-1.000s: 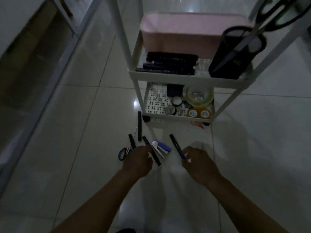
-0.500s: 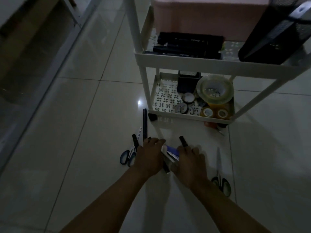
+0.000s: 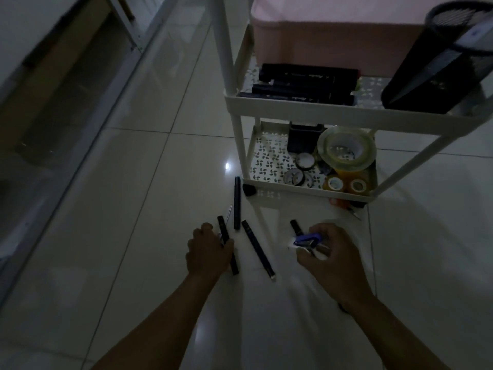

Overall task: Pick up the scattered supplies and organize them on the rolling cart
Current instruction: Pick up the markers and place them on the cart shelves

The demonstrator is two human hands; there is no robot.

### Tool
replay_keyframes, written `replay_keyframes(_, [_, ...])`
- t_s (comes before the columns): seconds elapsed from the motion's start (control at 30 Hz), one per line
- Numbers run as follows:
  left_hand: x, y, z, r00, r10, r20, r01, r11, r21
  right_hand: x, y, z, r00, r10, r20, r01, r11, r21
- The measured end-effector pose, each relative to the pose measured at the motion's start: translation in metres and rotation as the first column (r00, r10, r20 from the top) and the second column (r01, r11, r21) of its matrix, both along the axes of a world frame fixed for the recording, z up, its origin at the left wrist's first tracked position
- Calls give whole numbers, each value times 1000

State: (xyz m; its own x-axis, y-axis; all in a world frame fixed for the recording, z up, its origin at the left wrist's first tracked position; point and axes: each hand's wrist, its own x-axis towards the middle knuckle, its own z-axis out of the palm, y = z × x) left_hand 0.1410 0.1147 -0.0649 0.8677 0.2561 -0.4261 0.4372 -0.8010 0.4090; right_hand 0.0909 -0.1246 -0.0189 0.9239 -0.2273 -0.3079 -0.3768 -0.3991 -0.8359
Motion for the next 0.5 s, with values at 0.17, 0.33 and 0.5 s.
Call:
replay_keyframes(0.17, [-3,-2,-11,999,14,29,-11,997,-72,-3,10,-8,1000,0,-7,0,1000,-27])
replay_keyframes(0.33, [18,-12,-1,978,160,137,-127,967,-222,1,7,-8,997,-78,-7,78,997,-20])
replay_keyframes(0.5, [54,-28,1,983,92,159,-50,966,-252,5,3,0,980,-186,-63,191,979,77])
